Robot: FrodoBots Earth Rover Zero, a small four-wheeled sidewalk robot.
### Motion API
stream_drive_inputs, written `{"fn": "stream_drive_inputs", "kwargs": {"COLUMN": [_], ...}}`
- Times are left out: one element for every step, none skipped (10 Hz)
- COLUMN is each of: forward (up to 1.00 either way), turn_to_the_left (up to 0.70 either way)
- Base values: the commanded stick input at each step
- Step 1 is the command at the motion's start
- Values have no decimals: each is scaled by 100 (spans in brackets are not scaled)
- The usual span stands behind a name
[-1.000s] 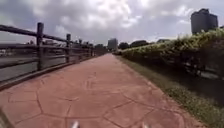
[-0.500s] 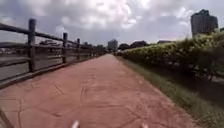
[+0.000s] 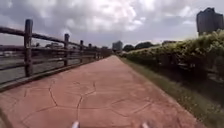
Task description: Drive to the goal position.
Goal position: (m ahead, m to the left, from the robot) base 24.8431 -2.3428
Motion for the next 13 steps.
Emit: {"fn": "stream_drive_inputs", "kwargs": {"forward": [70,70,70,70,70,70,70,70,70,70,70,70,70], "turn_to_the_left": [0,0,0,0,1,2,0,2,2,2,2,2,2]}}
